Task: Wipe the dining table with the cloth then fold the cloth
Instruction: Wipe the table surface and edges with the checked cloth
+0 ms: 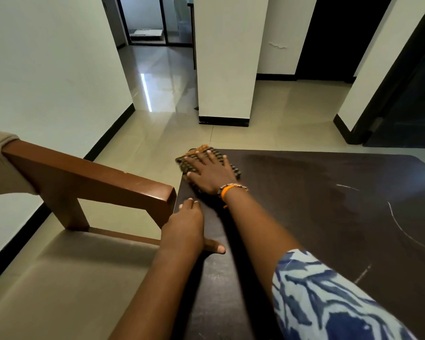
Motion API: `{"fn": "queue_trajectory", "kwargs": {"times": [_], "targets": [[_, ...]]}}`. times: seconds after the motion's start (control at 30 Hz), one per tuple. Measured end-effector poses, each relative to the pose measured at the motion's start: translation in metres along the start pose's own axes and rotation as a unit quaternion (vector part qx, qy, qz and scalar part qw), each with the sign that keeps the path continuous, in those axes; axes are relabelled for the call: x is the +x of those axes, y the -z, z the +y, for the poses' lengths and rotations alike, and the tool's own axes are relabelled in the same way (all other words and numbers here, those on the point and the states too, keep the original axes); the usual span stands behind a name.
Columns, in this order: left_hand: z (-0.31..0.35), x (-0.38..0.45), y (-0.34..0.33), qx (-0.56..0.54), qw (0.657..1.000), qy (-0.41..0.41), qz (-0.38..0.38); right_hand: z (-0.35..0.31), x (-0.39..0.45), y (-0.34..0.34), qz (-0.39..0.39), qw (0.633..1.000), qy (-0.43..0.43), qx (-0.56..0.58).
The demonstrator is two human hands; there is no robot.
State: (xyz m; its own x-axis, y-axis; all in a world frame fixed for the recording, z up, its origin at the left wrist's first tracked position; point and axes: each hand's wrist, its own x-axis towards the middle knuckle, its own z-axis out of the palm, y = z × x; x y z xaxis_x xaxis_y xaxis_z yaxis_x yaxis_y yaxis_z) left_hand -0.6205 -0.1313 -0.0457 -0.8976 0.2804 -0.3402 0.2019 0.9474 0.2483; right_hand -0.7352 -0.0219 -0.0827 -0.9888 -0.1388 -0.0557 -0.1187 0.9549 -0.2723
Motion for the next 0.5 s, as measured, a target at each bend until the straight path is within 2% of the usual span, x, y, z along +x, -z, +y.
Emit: {"fn": "queue_trajectory", "kwargs": {"times": [0.07,0.23,0.33,0.4,0.5], "targets": [[-0.002,0.0,-0.001,-0.005,1.0,0.001,0.003,0.034,-0.004,0.007,0.026,0.999,-0.039,0.0],[-0.006,-0.001,-0.005,-0.017,1.0,0.002,0.007,0.132,-0.032,0.031,0.087,0.97,-0.225,-0.024],[-0.006,-0.001,-0.007,-0.015,1.0,-0.004,0.014,0.143,-0.039,0.036,0.089,0.946,-0.31,-0.018],[-0.007,0.0,-0.008,-0.019,1.0,-0.002,0.013,0.125,-0.029,0.033,0.078,0.948,-0.307,-0.011],[-0.006,0.0,-0.006,-0.023,1.0,-0.004,0.005,0.078,-0.003,0.022,0.057,0.975,-0.215,-0.016]]}}
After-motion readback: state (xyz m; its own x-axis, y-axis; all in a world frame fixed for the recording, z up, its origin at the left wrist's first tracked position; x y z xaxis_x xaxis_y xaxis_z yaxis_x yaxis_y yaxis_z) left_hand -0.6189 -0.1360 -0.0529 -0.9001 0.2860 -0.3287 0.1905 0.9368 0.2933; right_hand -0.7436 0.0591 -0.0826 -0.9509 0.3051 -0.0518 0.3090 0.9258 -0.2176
